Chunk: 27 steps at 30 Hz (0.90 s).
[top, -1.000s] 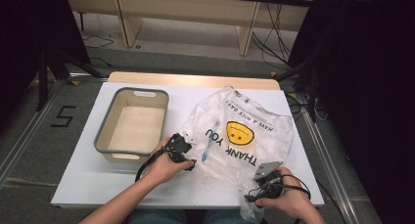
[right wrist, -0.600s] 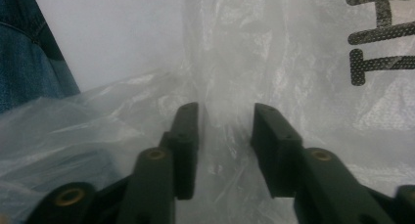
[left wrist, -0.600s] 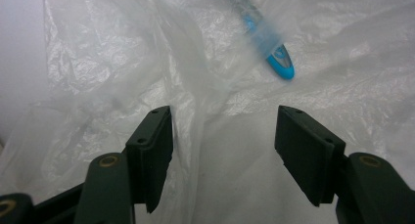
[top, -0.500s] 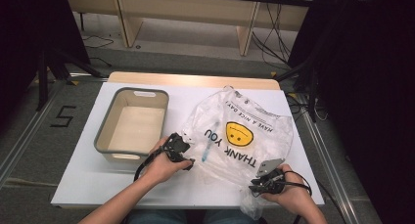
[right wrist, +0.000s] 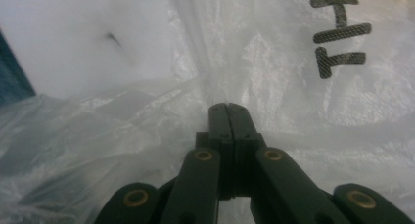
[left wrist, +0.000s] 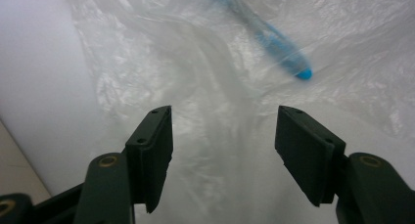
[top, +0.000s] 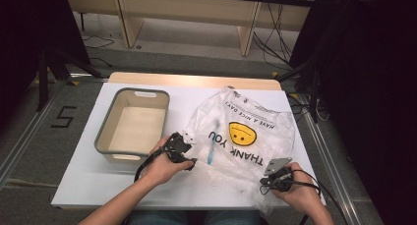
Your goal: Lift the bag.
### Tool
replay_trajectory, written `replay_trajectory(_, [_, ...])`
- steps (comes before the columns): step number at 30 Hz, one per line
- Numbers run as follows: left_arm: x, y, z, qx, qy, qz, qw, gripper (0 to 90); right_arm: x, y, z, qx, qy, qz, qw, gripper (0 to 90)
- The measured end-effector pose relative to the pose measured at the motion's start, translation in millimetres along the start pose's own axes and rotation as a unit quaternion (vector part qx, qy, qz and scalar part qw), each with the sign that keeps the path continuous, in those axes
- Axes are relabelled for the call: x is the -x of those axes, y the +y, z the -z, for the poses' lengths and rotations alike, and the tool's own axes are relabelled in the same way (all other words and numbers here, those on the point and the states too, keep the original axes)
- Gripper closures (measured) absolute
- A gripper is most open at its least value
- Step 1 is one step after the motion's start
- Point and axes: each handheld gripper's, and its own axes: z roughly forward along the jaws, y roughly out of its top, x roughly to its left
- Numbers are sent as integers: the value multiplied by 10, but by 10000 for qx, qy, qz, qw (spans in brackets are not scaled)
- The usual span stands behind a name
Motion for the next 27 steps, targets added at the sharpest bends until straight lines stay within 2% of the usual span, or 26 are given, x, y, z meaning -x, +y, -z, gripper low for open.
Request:
replay_trajectory(2, [18, 6, 2, -8, -4, -35, 10000, 381, 46, -55, 32, -14, -89, -48, 9999, 900])
replay_trajectory(4, [42, 4, -12, -97, 6, -138, 9999, 368, 78, -88, 60, 9, -260, -90, 9996, 900])
replay_trajectory(7, [61, -18, -53, -292, 16, -251, 9993, 335, 99, -101, 61, 49, -353, -122, 9993, 900])
replay_trajectory(12, [75, -69, -118, -561, -26, -255, 9981, 323, 126, -124, 40, 58, -491, -131, 9987, 900])
replay_trajectory(14, [76, -81, -122, -620, -80, -165, 9979, 328, 136, -129, 47, 48, -551, -171, 9983, 900])
replay_trajectory(17, [67, -103, -128, -784, -152, -139, 9967, 327, 156, -138, 47, 28, -724, -146, 9973, 900])
replay_trajectory(18, [66, -111, -125, -759, -156, -58, 9970, 329, 162, -141, 48, 35, -758, -157, 9970, 900])
replay_trajectory(22, [50, -127, -112, -823, -190, 128, 9963, 333, 182, -166, 48, 180, -721, -313, 9967, 900])
replay_trajectory(24, [47, -126, -111, -855, -247, 202, 9958, 370, 189, -170, 61, 258, -617, -424, 9969, 900])
replay_trajectory(25, [51, -119, -110, -885, -248, 225, 9955, 384, 192, -165, 80, 347, -620, -455, 9964, 872])
replay_trajectory(27, [57, -113, -106, -912, -257, 268, 9951, 414, 189, -147, 144, 560, -644, -651, 9942, 745])
